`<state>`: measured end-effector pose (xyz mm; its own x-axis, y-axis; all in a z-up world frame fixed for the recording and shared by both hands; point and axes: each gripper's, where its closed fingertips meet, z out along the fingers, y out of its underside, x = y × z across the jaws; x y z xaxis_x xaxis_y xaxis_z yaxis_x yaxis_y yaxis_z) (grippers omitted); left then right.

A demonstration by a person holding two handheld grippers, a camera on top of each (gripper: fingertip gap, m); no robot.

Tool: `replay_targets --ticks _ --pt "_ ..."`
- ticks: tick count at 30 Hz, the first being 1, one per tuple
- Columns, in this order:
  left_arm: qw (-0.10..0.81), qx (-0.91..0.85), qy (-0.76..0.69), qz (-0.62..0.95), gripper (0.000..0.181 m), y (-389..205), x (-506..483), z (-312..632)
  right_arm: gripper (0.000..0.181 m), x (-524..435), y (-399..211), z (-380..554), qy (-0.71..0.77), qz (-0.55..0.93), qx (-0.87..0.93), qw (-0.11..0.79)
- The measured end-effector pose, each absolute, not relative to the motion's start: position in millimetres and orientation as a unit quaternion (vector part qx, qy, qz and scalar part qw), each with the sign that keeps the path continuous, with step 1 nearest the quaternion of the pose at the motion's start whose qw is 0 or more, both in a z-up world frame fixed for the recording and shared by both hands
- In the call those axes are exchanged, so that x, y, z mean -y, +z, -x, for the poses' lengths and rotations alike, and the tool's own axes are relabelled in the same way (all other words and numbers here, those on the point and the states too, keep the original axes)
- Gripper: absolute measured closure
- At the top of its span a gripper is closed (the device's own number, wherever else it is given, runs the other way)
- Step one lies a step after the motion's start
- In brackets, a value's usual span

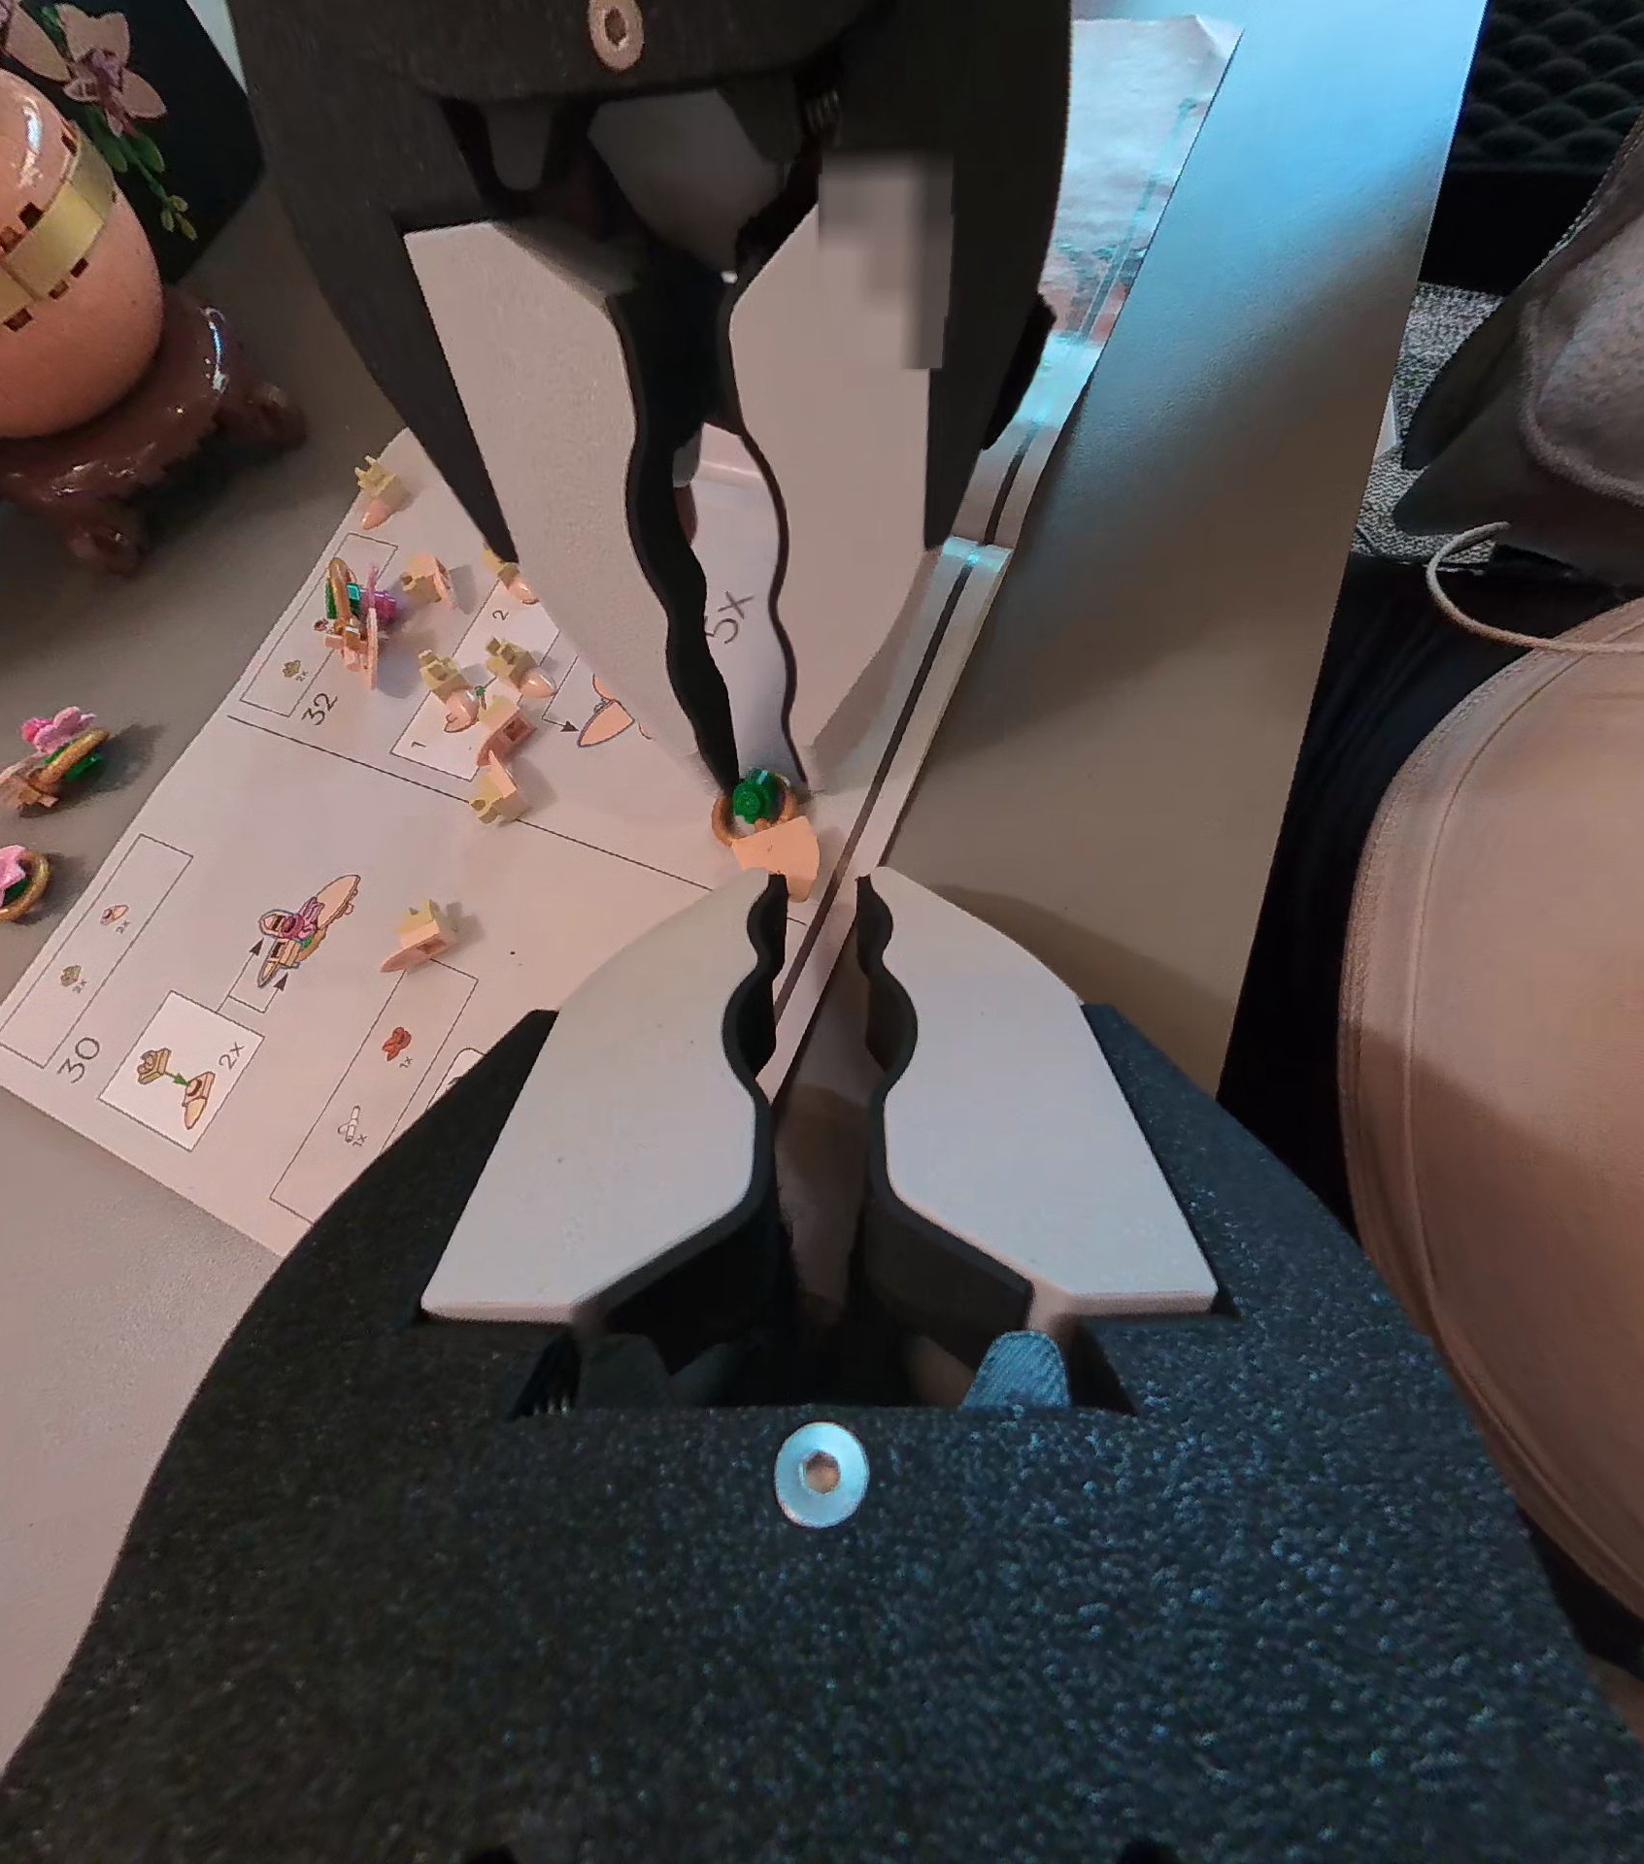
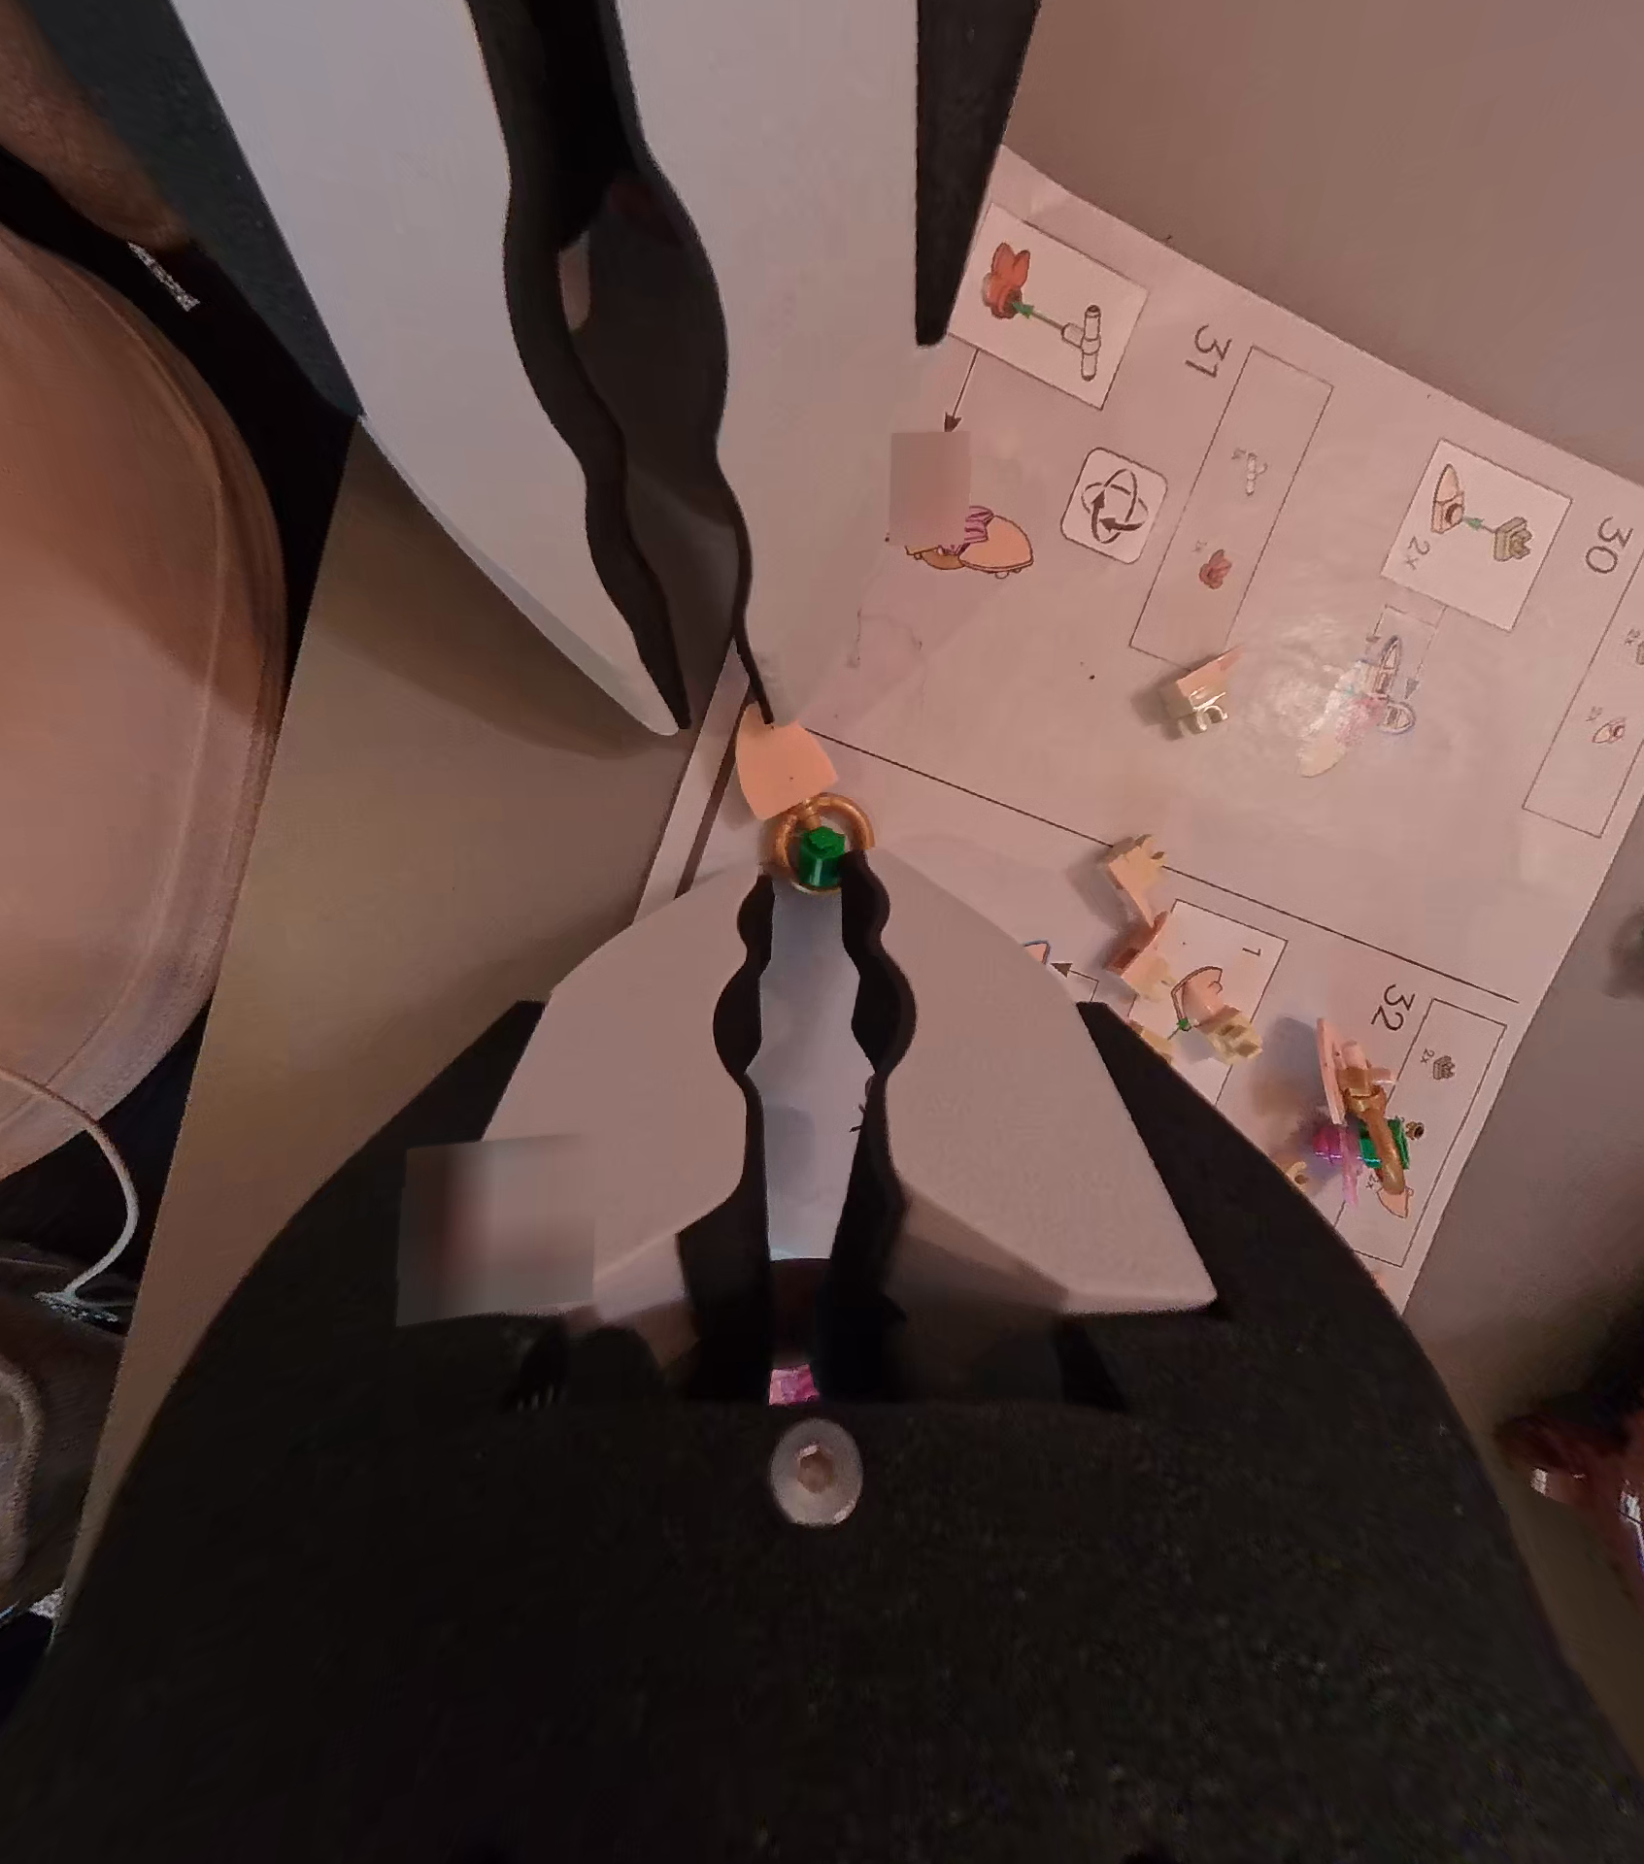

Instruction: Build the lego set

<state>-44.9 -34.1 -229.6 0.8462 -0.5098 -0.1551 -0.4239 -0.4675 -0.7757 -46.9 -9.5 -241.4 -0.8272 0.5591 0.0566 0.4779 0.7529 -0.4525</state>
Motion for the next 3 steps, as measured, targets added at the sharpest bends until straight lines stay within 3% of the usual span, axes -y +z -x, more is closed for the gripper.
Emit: replay_targets --ticks 1,3 --pt "0.437 -0.273 -0.049 0.856 0.168 -229.8 34.2 45.0 0.168 9.5 -241.4 46.7 0.213 0.277 0.932 0.096" --pt "0.437 -0.273 -0.049 0.855 0.168 -229.9 34.2 45.1 0.167 8.4 -242.0 45.8 0.205 0.274 0.934 0.099"
